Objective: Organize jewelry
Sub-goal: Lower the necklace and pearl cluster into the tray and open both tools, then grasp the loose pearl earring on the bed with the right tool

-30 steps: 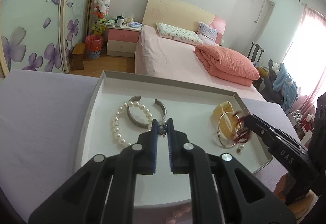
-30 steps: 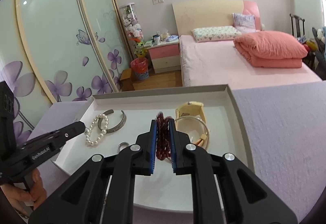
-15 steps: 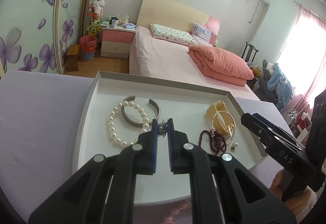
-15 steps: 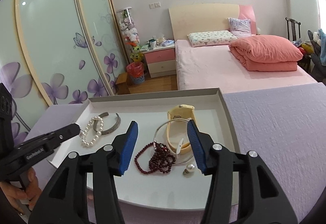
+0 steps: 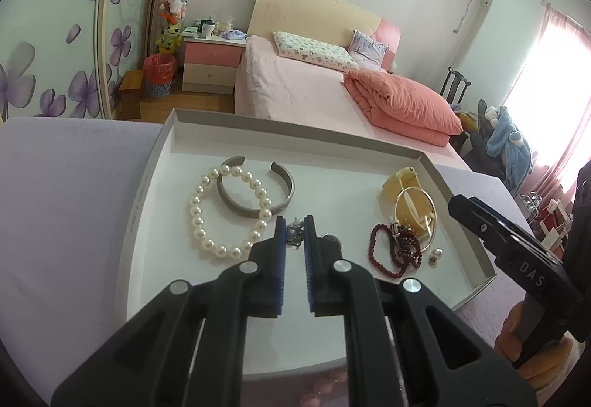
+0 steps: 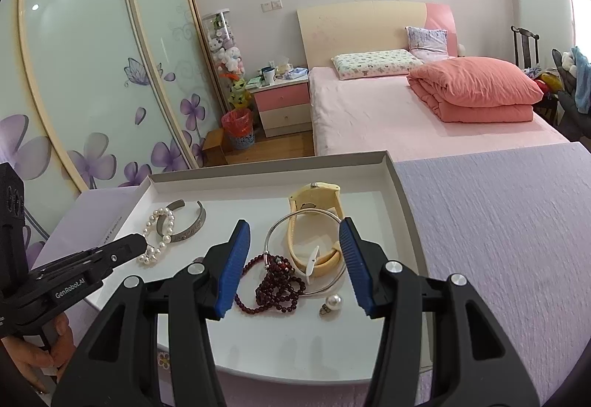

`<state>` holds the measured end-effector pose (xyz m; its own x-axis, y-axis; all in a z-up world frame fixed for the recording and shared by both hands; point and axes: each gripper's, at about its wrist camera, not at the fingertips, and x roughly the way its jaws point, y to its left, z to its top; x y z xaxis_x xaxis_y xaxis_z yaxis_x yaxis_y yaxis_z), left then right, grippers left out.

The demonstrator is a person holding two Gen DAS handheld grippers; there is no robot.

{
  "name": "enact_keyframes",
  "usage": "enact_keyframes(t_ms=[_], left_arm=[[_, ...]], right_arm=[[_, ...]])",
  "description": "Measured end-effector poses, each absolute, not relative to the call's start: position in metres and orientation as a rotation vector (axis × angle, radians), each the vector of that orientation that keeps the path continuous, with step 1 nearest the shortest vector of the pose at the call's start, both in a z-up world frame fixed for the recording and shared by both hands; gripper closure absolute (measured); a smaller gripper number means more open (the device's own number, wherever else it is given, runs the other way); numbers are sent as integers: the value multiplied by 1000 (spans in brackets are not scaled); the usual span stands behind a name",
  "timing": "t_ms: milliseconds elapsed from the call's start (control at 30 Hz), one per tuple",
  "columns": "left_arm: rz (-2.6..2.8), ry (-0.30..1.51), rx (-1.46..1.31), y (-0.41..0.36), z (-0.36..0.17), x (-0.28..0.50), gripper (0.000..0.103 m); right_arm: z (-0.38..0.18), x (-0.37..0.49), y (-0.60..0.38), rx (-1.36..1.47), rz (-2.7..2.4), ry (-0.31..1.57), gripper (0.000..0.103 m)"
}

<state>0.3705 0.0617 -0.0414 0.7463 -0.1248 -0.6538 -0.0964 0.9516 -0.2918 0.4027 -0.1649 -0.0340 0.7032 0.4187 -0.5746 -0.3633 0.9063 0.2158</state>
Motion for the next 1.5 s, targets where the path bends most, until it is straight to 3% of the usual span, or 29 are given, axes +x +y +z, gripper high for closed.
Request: enact_keyframes(t_ms=[200,633,833,967,1367,1500], left_arm=[[-3,709,-357,68,-43,367,68],[93,716,-344,81,-27,333,55],[141,695,-306,99,-10,271,37],[175,654,-286,109,-8,223,13],[201,625,-230,118,-27,205,9],[229,612,-256,129,-25,200,7]], right_arm=[[-35,403,-165,87,437,663,51],[-27,380,-166,52,460,665,51],[-28,327,-168,-1,531,732,51],[-36,279,-168,-21,594,794,51],[-69,204,-134,-99,619,907,52],[-71,201,-119,-129,581,896,56]])
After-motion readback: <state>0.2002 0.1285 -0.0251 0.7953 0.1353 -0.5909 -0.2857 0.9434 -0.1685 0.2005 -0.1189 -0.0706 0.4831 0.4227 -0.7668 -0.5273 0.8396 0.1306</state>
